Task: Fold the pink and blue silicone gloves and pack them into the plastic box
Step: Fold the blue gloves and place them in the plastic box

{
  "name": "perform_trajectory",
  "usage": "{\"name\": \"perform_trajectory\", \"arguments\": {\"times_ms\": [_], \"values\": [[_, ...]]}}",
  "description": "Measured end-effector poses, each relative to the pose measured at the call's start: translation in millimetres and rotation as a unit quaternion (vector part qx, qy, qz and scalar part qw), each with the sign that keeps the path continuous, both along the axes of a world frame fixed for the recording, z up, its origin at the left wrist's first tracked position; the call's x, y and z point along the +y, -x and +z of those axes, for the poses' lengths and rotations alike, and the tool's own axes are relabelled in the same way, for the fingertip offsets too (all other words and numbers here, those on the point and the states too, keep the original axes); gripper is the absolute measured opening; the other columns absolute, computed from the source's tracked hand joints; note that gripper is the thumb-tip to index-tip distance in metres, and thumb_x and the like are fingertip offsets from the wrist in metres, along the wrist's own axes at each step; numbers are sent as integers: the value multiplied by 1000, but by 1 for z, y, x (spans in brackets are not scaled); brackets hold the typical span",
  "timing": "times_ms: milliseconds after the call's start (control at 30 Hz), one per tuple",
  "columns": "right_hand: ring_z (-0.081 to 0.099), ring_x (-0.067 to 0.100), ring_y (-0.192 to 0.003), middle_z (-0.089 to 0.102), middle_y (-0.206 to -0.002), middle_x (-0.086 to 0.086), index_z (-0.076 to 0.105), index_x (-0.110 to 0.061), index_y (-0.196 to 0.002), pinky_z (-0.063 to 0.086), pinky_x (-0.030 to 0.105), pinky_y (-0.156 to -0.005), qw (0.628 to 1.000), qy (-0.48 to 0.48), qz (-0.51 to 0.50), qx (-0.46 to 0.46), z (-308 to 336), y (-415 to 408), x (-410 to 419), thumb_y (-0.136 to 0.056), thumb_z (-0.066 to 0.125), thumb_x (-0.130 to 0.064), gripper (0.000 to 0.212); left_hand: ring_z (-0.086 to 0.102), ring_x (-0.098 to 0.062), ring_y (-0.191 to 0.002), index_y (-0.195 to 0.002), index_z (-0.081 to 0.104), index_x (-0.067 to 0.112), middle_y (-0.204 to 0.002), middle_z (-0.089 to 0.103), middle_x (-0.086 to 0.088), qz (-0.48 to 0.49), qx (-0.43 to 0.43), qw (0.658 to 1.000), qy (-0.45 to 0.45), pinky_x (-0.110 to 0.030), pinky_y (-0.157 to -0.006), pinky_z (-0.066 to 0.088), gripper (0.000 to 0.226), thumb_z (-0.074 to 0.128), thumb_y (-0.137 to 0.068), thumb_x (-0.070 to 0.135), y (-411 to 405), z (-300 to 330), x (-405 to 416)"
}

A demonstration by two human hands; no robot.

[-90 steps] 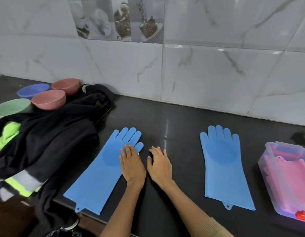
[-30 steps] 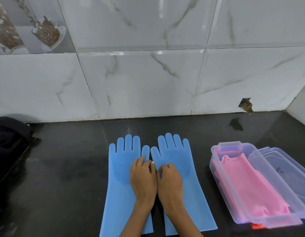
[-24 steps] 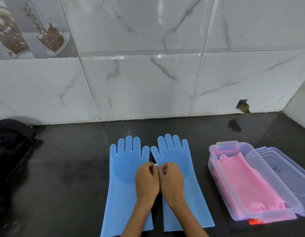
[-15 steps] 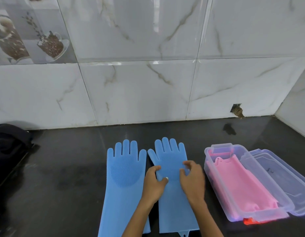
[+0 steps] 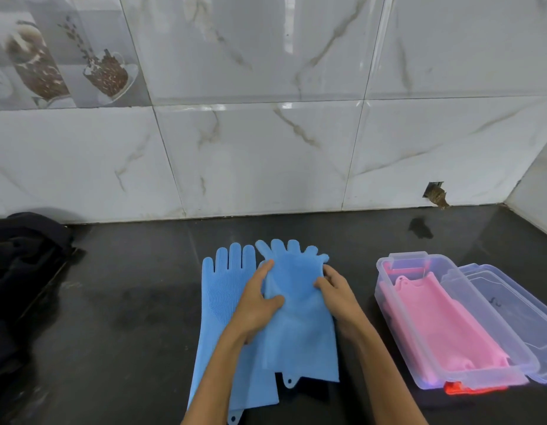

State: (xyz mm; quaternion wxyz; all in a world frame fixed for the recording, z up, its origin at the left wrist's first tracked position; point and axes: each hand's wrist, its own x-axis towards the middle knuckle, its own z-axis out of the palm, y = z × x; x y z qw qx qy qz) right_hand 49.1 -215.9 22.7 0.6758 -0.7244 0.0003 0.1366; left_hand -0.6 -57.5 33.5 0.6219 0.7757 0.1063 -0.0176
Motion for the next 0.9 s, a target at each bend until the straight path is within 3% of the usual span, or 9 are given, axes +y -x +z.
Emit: {"name": "perform_trajectory", "arguments": {"times_ms": [100,200,300,367,433,500,600,733,900], "values": [[70,11,-86,72,-101,-2,66,-33,-103,57,24,-67,997,-66,30,-23,12,-2,24,-89,41,-4,41,64,-19,-105,-131,39,47,-133,49,7,0,-19,999,35,-35,-83,58,69,58,-87,-2,6,19,32],[68,12,-95,69,-108,-5,59,-35,-116,58,30,-75,992,-80,78,-53,10,3,51,-90,40,-7,43,70,-8,-88,-125,42,50,-117,55,18,30,-38,997,51,-22,-66,58,70,59,-85,-6,16,22,62],[64,19,-84,68,-90,-2,59,-48,-100,55,38,-74,991,-8,135,-21,-7,16,66,-90,43,-10,42,67,-13,-98,-136,42,33,-123,56,9,65,3,997,32,-24,-69,57,70,58,-83,-11,36,1,80],[65,26,-82,65,-89,10,58,-39,-98,55,39,-75,985,67,158,7,-19,23,69,-92,48,-16,26,61,-17,-109,-135,46,24,-124,57,5,94,35,995,24,-26,-74,55,63,57,-83,-11,50,-19,85],[69,25,-88,68,-98,14,58,-22,-102,59,41,-78,987,95,128,17,-26,26,69,-94,50,-23,11,61,-18,-107,-127,50,23,-111,64,4,143,59,988,18,-27,-71,53,50,61,-86,-1,58,-31,88],[69,23,-91,68,-103,14,58,-14,-105,61,38,-70,990,112,91,4,-27,24,71,-95,49,-25,17,64,-18,-94,-120,55,18,-99,68,-1,219,82,972,-26,-35,-70,55,35,65,-87,15,57,-33,88],[69,23,-85,66,-97,14,56,-16,-109,61,37,-61,989,131,69,-20,-25,23,74,-95,48,-18,16,64,-18,-80,-90,67,14,-86,69,-1,270,102,945,-153,-40,-73,56,19,63,-87,32,49,-29,82],[69,19,-81,65,-93,9,56,-18,-109,61,38,-58,991,125,45,-5,-27,21,75,-94,52,-14,16,53,-15,-62,-79,63,12,-71,62,0,270,137,918,-257,-23,-51,37,17,57,-87,26,44,-24,72],[69,19,-77,69,-88,8,60,-11,-91,61,40,-61,990,135,-26,8,-31,22,78,-89,62,-19,8,50,-14,-59,-77,62,8,-69,61,-2,270,145,910,-281,-22,-48,34,17,57,-87,21,43,-25,74]]}}
